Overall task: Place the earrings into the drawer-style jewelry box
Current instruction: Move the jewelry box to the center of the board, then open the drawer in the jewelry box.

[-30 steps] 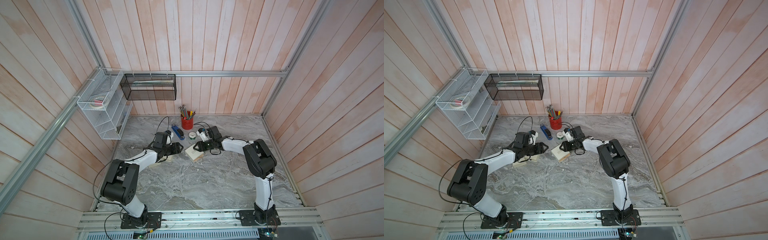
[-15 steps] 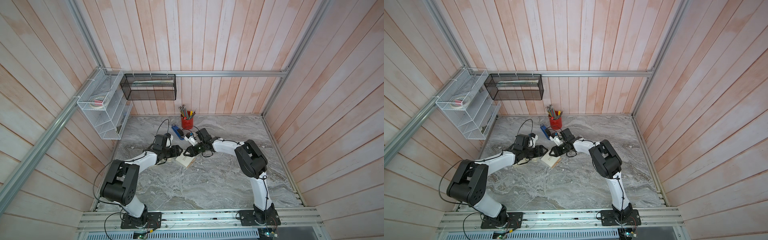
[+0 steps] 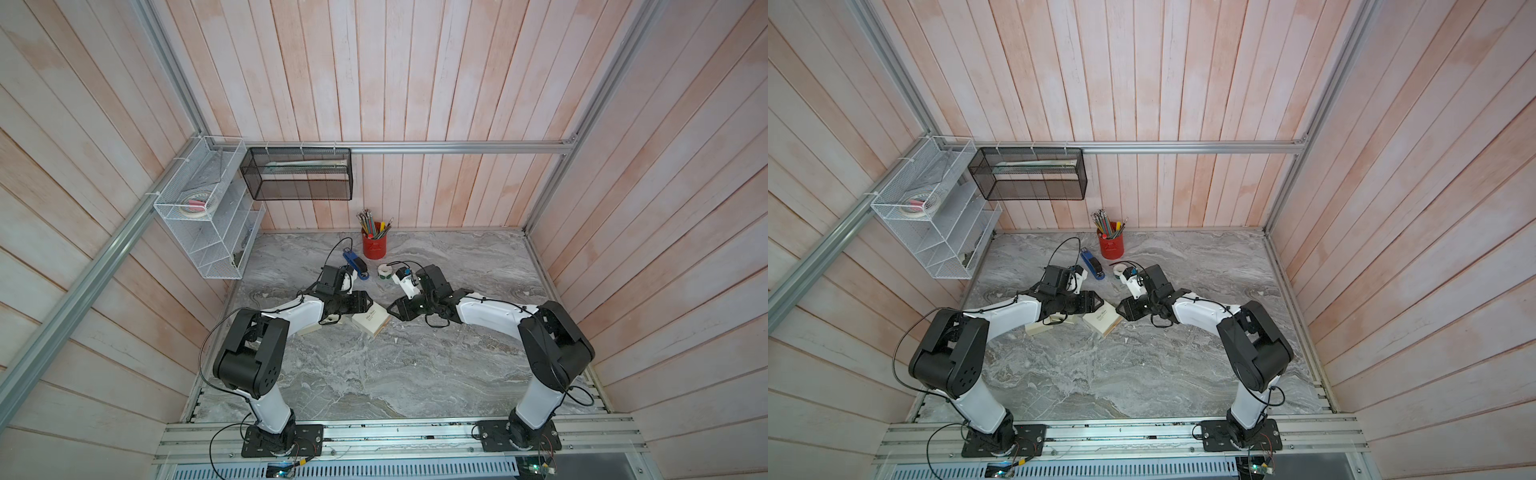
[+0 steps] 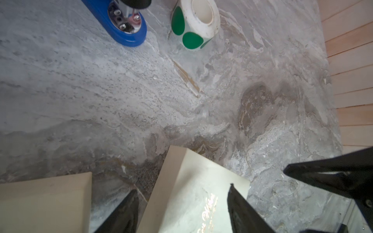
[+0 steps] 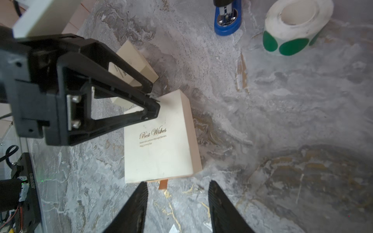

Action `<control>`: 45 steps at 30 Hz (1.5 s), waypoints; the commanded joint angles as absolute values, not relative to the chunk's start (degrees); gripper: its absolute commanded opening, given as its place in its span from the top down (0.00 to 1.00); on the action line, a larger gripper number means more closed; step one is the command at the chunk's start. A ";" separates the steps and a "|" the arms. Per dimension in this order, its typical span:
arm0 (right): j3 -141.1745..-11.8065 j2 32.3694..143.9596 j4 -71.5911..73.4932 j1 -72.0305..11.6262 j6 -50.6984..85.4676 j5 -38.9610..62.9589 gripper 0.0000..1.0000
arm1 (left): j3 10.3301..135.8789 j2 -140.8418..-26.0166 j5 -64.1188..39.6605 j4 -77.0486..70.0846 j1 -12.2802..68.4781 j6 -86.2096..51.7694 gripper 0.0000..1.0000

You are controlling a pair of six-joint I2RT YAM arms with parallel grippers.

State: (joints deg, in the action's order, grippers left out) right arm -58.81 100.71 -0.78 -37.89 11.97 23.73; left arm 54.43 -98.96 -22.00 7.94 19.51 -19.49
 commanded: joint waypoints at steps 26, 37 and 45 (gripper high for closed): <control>-64.70 112.65 -2.63 -39.84 9.58 31.43 0.65 | 57.79 -105.72 -21.69 11.44 20.73 -17.50 0.49; -65.92 113.47 -1.83 -39.83 10.03 33.14 0.75 | 57.25 -105.52 -21.99 11.25 20.74 -17.60 0.51; -65.48 112.60 -1.81 -39.82 9.95 33.15 0.95 | 57.25 -105.51 -21.09 11.82 20.74 -17.72 0.51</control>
